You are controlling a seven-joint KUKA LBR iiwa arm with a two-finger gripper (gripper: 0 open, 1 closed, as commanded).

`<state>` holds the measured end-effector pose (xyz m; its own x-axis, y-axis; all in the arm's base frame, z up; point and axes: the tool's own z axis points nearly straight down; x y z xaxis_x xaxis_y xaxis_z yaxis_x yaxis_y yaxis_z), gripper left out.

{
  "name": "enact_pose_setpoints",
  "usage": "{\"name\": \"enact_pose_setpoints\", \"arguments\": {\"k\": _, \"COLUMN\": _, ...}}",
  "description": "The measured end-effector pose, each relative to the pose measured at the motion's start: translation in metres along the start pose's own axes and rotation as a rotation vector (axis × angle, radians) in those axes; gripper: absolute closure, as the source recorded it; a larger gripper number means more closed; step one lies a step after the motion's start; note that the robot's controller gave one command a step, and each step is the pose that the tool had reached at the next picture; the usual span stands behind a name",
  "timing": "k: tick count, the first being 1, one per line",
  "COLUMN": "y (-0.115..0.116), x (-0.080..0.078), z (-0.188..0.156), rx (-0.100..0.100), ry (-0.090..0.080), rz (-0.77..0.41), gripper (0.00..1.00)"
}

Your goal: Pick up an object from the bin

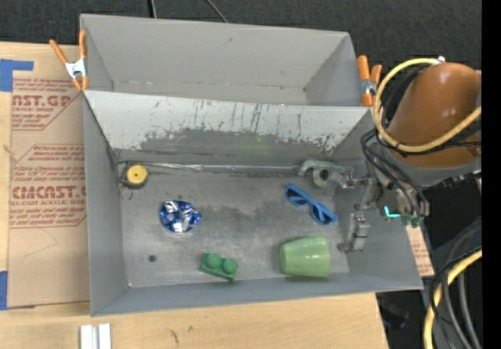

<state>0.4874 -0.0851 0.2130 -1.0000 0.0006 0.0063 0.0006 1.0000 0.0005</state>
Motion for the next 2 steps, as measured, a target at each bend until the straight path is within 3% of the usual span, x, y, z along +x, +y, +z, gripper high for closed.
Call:
{"name": "enact_pose_setpoints", "arguments": {"k": 1, "y": 0.0127, "x": 0.0035, "z": 0.1281, "rx": 0.000, "ry": -0.001, "rz": 0.068, "gripper": 0.00}}
{"name": "enact_pose_setpoints", "arguments": {"k": 2, "y": 0.0225, "x": 0.0043, "z": 0.1359, "rx": 0.006, "ry": -0.001, "rz": -0.136, "gripper": 0.00}}
